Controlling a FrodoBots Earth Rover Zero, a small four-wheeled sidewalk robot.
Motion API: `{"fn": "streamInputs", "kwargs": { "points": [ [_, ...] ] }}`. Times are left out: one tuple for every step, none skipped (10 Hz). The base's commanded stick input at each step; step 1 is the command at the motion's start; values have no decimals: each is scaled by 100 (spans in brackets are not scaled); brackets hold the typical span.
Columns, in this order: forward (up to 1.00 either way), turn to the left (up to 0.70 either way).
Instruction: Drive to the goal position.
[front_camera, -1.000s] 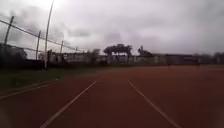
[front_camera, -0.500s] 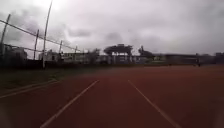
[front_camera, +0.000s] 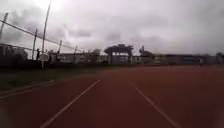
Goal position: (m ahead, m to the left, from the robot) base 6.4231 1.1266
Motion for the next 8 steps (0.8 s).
{"fn": "streamInputs", "kwargs": {
  "points": [
    [50, 0],
    [50, -4],
    [50, -23],
    [50, -50],
    [50, -50],
    [50, -50],
    [50, -50],
    [50, -49]
  ]
}}
